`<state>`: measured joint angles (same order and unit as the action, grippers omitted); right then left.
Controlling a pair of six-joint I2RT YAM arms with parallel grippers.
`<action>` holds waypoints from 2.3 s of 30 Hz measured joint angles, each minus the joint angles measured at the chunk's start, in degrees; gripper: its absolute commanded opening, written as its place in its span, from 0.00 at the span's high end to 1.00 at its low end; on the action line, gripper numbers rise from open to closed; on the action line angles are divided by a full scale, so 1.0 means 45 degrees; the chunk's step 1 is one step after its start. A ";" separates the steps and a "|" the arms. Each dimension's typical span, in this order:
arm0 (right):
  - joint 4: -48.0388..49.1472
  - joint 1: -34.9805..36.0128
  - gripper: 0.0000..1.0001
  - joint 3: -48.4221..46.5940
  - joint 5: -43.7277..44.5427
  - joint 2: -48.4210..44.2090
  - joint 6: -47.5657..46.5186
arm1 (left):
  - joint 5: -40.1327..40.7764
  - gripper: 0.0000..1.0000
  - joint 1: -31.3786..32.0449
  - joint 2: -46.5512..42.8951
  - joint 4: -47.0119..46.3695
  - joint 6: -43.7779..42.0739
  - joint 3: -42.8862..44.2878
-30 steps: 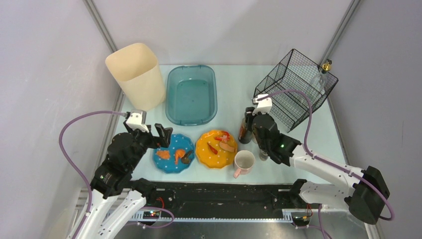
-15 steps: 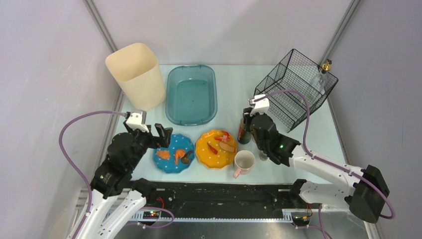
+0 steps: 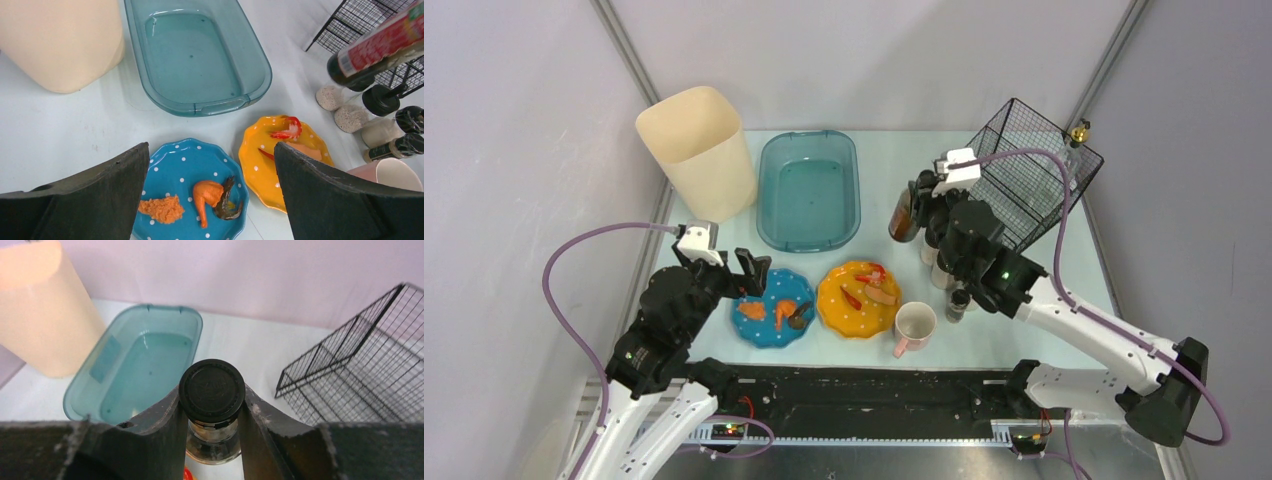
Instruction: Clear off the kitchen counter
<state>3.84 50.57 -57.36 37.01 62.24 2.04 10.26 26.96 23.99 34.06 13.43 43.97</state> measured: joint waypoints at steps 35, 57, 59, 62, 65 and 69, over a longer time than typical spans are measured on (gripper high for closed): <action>0.0996 -0.5979 1.00 -0.8490 0.1001 0.6144 -0.4357 | -0.0437 0.02 0.0000 0.0005 0.0000 0.0000 0.0000; 0.0792 -0.8276 1.00 -1.0933 0.1724 0.9466 -0.3628 | -0.0665 0.02 0.0000 0.0005 0.0000 0.0000 0.0000; 0.0738 -0.8349 1.00 -1.1006 0.1783 0.9627 -0.3517 | -0.0665 0.02 0.0000 0.0000 0.0000 0.0000 0.0000; 0.0345 -0.8437 1.00 -1.1366 0.1962 1.0044 -0.3351 | -0.0665 0.02 0.0000 0.0000 -0.0005 0.0000 0.0000; -0.0073 -0.8534 1.00 -1.1565 0.2021 1.0448 -0.2997 | -0.0665 0.02 0.0000 0.0000 0.0000 0.0000 0.0000; -0.0709 -0.8699 1.00 -1.1691 0.2025 1.0836 -0.2482 | -0.0665 0.02 0.0000 0.0005 0.0000 0.0000 0.0000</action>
<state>0.64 11.42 -109.97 46.13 111.00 -9.13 7.27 26.96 24.01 34.06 13.43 43.97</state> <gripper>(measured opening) 0.405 0.985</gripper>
